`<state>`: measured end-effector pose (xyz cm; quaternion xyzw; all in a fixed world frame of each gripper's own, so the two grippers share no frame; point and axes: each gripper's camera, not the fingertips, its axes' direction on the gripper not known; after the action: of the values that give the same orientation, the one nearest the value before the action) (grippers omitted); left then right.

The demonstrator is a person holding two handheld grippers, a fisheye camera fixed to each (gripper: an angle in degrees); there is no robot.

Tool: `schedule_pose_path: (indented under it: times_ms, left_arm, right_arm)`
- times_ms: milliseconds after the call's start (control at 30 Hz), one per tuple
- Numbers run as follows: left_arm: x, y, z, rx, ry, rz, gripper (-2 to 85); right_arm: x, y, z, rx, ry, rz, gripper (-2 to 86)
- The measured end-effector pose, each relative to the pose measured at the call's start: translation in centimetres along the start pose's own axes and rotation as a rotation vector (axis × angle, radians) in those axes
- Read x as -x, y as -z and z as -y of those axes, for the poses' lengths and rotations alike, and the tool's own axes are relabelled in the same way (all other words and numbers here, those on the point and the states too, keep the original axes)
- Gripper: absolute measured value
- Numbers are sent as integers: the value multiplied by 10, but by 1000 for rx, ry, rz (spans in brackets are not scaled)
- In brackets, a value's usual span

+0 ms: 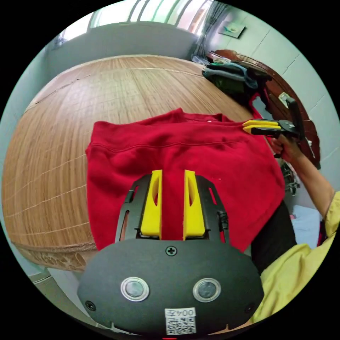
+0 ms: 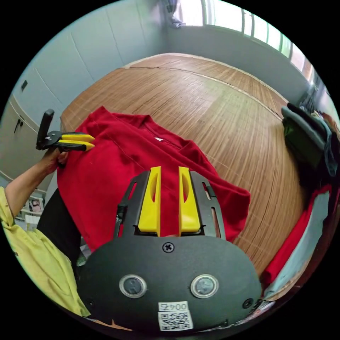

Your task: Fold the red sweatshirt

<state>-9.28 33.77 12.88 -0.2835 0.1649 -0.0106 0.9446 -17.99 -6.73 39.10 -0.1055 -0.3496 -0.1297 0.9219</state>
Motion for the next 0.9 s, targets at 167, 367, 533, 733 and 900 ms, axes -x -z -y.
schedule_pose_path:
  times_ms: [167,367,533,733,900]
  left_arm:
    - [-4,4,-34,-125,26,4,83]
    - [0,7,-40,-132,39,-24,81]
    - [2,11,-41,-126,52,-52,80]
    - [-7,44,-29,-166,20,-107,74]
    - [-34,45,9,-201,-82,-17,66]
  right_arm:
    - [15,-39,28,112,103,-77,92]
    - [14,-49,31,150,116,-3,75]
    - [26,-43,22,137,114,-28,26]
    - [35,2,20,16,96,-72,5]
    - [21,-13,26,53,53,-58,3]
